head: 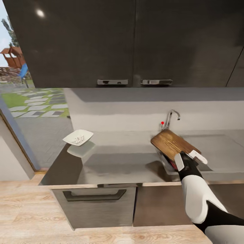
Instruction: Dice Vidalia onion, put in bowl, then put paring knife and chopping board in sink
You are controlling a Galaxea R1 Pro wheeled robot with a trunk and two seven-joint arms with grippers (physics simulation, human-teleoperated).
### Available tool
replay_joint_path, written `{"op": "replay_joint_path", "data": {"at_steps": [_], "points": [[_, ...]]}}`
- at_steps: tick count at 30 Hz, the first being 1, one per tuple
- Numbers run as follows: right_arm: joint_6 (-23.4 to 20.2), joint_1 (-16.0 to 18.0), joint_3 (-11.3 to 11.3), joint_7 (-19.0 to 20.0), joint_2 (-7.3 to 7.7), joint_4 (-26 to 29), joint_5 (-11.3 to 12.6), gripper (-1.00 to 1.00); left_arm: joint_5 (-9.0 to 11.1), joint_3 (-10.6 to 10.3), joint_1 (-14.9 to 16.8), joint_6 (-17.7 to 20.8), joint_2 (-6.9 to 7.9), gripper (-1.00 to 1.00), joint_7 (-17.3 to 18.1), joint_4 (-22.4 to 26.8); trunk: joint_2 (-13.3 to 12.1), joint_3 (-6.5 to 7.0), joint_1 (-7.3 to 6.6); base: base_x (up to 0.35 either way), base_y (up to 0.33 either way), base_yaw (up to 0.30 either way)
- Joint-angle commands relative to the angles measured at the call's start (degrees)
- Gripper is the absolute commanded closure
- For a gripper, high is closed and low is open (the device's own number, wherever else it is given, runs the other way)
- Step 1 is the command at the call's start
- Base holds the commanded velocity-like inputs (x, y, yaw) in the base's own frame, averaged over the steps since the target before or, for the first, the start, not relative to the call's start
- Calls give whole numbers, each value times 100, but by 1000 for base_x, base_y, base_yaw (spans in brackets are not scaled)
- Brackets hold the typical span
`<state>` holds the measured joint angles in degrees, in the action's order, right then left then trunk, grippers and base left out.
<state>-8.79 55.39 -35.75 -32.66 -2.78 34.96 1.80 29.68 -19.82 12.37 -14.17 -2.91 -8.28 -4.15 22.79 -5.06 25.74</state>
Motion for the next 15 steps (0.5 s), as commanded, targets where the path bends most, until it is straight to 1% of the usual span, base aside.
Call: {"op": "replay_joint_path", "data": {"at_steps": [1, 3, 5, 8, 10, 11, 13, 15], "points": [[-14, 7, -137, -24, 0, 14, 47, 100, 29, -48, 11, -33, -5, -100, -7, -25, 13, -12, 4, 0, 0, 49], [-11, 7, -378, -114, 55, 17, 46, 100, 29, -48, 11, -33, -1, -100, -7, -25, 13, -12, 4, 0, 0, 25], [-7, 7, -631, -341, 165, 18, 59, 100, 29, -48, 11, -33, 0, -100, -7, -25, 13, -12, 4, 0, 0, 10], [146, 7, -983, -691, 235, 19, 77, 100, 29, -48, 11, -33, 1, -100, -7, -25, 13, -12, 4, 0, 0, 4], [407, 7, -1096, -842, 250, 19, 78, 100, 29, -48, 11, -33, 1, -100, -7, -25, 13, -12, 4, 0, 0, 1], [561, 7, -1134, -1002, 255, 19, 80, 100, 29, -48, 11, -33, 1, -100, -7, -25, 13, -12, 4, 0, 0, 0], [678, 7, -1159, -1310, 261, 21, 88, 100, 29, -48, 11, -33, 1, -100, -7, -25, 13, -12, 4, 0, 0, 0], [714, 7, -1163, -1493, 259, 27, 91, 100, 29, -48, 10, -33, 1, -100, -7, -25, 13, -12, 4, 0, 0, 0]]}}
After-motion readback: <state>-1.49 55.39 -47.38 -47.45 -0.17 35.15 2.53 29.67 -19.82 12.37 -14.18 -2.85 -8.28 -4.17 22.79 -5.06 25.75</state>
